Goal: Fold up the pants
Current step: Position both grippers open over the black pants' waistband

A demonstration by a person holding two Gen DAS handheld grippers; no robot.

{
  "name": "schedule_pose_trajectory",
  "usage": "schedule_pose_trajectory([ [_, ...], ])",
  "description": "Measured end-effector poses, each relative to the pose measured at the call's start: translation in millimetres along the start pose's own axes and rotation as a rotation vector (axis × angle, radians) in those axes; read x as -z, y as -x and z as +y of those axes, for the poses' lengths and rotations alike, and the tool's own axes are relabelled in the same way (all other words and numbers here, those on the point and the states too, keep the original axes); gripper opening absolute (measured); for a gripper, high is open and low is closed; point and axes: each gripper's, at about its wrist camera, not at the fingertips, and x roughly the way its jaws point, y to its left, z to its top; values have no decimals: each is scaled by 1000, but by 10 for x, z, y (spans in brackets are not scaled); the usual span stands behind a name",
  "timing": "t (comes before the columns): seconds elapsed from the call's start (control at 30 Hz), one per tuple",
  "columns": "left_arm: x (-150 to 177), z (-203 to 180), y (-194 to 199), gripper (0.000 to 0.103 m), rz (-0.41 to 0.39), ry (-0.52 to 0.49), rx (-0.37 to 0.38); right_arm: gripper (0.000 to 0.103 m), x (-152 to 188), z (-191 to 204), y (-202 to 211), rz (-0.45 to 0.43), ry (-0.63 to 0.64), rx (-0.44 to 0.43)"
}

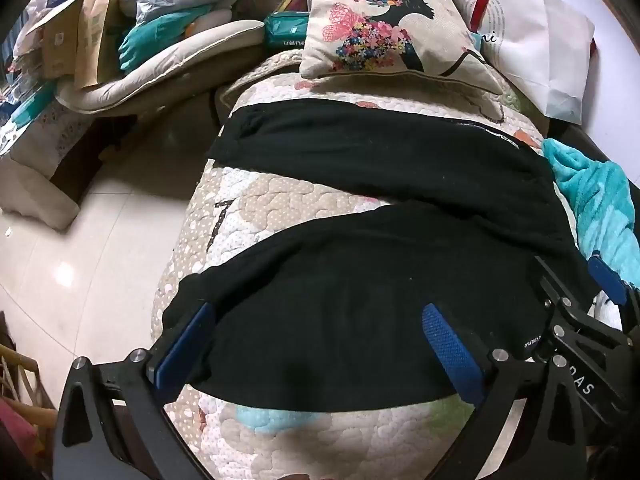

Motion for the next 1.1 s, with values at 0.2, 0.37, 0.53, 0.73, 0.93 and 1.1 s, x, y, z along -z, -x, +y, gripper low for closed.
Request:
schedule_pose_trajectory([
  [0.2,0,1,0,103,-1,-1,5,102,23,62,-5,-2,17,12],
  [0.37,11,9,13,103,2,-4,8,102,47,75,2,-5,14,13],
  [0.53,47,-16,21,103,1,-5,1,102,45,46,5,2,4,6],
  [0.73,52,-20,14,103,3,-6,1,102,56,41,-2,6,1,6],
  [0.93,69,-11,-5,103,6,-6,1,102,61,39,-24,14,-4,6],
  [1.1,66,-9,-5,103,6,-8,0,102,74,42,-37,20,-4,6],
])
